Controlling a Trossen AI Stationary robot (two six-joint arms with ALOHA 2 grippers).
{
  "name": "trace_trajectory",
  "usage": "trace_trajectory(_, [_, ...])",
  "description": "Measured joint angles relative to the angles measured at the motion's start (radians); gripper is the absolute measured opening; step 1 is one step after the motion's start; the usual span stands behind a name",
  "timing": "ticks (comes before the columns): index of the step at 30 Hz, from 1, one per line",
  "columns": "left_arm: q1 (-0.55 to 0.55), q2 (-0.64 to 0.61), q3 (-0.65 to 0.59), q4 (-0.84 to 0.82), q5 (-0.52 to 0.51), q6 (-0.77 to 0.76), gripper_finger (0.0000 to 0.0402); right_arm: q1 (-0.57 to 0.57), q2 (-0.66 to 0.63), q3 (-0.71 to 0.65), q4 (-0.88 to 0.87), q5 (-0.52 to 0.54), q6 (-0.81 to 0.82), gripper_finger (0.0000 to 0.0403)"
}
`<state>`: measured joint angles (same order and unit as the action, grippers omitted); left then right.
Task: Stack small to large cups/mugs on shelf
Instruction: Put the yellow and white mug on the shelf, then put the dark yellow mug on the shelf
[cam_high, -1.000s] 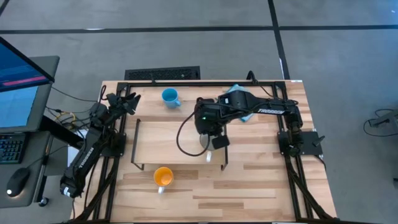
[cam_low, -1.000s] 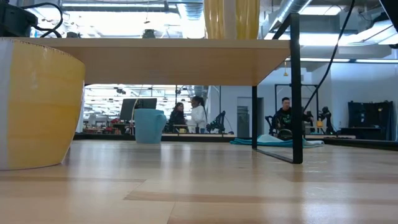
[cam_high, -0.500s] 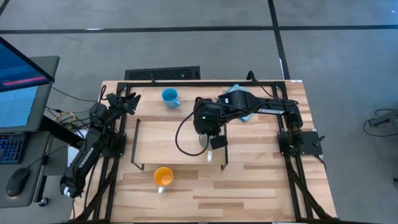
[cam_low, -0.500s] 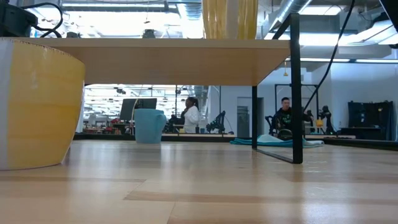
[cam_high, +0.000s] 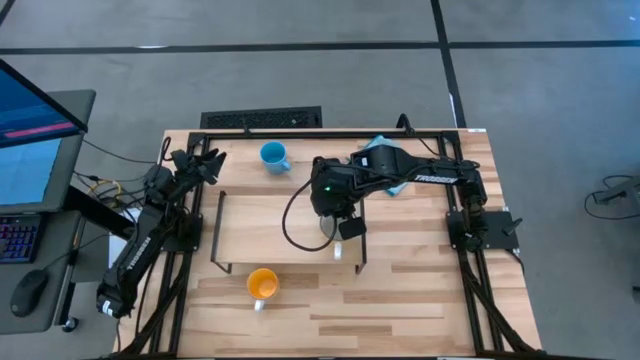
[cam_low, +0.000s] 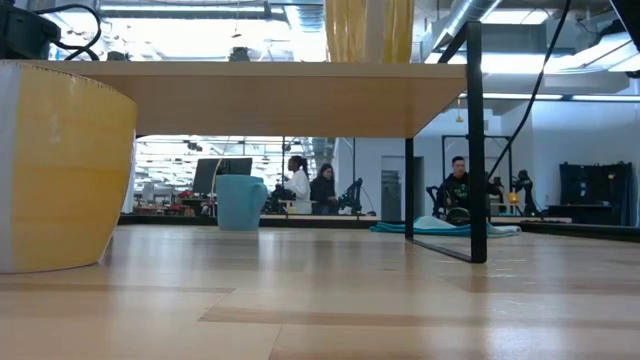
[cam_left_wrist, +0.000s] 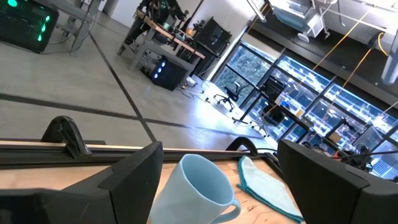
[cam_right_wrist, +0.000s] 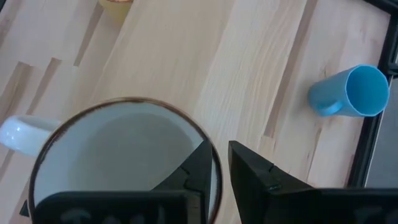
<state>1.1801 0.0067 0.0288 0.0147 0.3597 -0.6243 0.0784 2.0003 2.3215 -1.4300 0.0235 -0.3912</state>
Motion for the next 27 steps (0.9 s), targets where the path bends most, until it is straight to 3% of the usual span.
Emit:
trace_trajectory(12, [0.000,0.000,0.000,0.000,0.000,0.000,0.0308,0.000,0.000,0.000,-0.004,0.001,0.024,0.0094])
trace_trajectory(23, [0.000,0.000,0.000,0.000,0.001,0.000,0.0308,0.000,0.002,0.016,-0.026,0.008,0.024,0.0210])
trace_trajectory(27, [0.000,0.000,0.000,0.000,0.001,0.000,0.0308,0.000,-0.037,0.025,-0.002,0.038,0.024,0.0235])
